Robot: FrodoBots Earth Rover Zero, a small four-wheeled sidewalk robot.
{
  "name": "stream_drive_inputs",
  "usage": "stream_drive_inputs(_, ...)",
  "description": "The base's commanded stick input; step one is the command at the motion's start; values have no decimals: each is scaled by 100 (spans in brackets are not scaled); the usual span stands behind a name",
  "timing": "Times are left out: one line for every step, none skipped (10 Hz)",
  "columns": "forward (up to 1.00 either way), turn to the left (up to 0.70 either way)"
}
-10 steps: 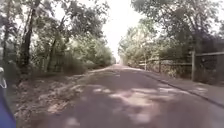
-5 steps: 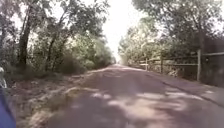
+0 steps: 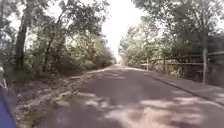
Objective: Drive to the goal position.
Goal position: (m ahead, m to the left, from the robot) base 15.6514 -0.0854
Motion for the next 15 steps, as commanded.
stream_drive_inputs(70,0)
stream_drive_inputs(70,0)
stream_drive_inputs(70,0)
stream_drive_inputs(70,0)
stream_drive_inputs(70,0)
stream_drive_inputs(70,0)
stream_drive_inputs(70,0)
stream_drive_inputs(70,0)
stream_drive_inputs(70,-17)
stream_drive_inputs(70,-26)
stream_drive_inputs(70,-9)
stream_drive_inputs(70,0)
stream_drive_inputs(70,0)
stream_drive_inputs(70,0)
stream_drive_inputs(70,0)
